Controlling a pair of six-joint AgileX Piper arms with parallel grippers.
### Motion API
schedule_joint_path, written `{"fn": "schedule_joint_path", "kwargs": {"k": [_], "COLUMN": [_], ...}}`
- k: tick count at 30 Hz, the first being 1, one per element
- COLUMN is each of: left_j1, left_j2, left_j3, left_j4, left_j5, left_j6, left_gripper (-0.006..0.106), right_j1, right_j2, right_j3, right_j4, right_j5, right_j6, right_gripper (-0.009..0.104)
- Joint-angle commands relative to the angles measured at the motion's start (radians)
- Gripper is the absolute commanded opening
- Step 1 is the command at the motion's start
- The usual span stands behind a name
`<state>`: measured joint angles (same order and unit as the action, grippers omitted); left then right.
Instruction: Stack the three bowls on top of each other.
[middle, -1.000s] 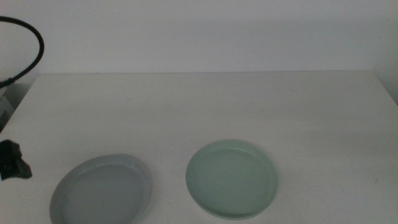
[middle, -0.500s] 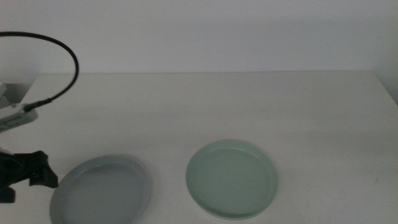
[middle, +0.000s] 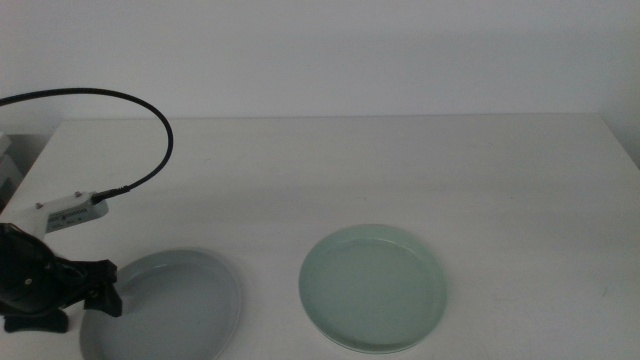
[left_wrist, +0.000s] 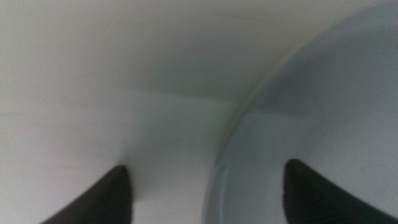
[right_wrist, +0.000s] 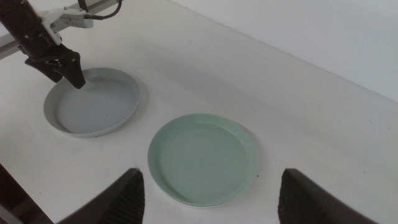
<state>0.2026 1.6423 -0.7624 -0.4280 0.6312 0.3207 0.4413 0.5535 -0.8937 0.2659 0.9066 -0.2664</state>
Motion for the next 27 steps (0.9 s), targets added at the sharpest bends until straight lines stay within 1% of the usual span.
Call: {"fn": "schedule_joint_path", "kwargs": {"k": [1, 4, 6, 10, 14, 17, 20, 24, 27], "left_j1": [-0.006, -0.006, -0.006, -0.006, -0.006, -0.029, -0.102, -0.234, -0.335], "left_j2": [0.005, 0.021, 0.019, -0.027, -0.138, -0.217, -0.241, -0.214, -0.169], "left_j3": [-0.013, -0.013, -0.016, -0.049, -0.125, -0.208, -0.313, -0.428, -0.49], "left_j4": [-0.029, -0.026, -0.024, -0.022, -0.038, -0.027, 0.009, 0.054, 0.062], "left_j5": [-0.003, -0.009, -0.004, 0.059, 0.182, 0.264, 0.332, 0.369, 0.366], "left_j6": [-0.011, -0.039, -0.052, -0.065, -0.076, -0.145, -0.222, -0.299, -0.353], "left_gripper": [0.063, 0.027, -0.001, 0.0, 0.0, 0.0, 0.0, 0.0, 0.0], "right_j1": [0.002, 0.002, 0.002, 0.002, 0.002, 0.002, 0.002, 0.002, 0.002], "right_j2": [0.007, 0.007, 0.007, 0.007, 0.007, 0.007, 0.007, 0.007, 0.007], "right_j3": [-0.033, -0.033, -0.033, -0.033, -0.033, -0.033, -0.033, -0.033, -0.033], "right_j4": [0.004, 0.004, 0.004, 0.004, 0.004, 0.004, 0.004, 0.004, 0.004], "right_j5": [-0.062, -0.061, -0.061, -0.061, -0.061, -0.061, -0.061, -0.061, -0.061], "right_j6": [-0.009, -0.009, -0.009, -0.009, -0.009, -0.009, -0.009, -0.009, -0.009], "right_gripper": [0.055, 0.055, 0.055, 0.055, 0.055, 0.055, 0.055, 0.055, 0.055]}}
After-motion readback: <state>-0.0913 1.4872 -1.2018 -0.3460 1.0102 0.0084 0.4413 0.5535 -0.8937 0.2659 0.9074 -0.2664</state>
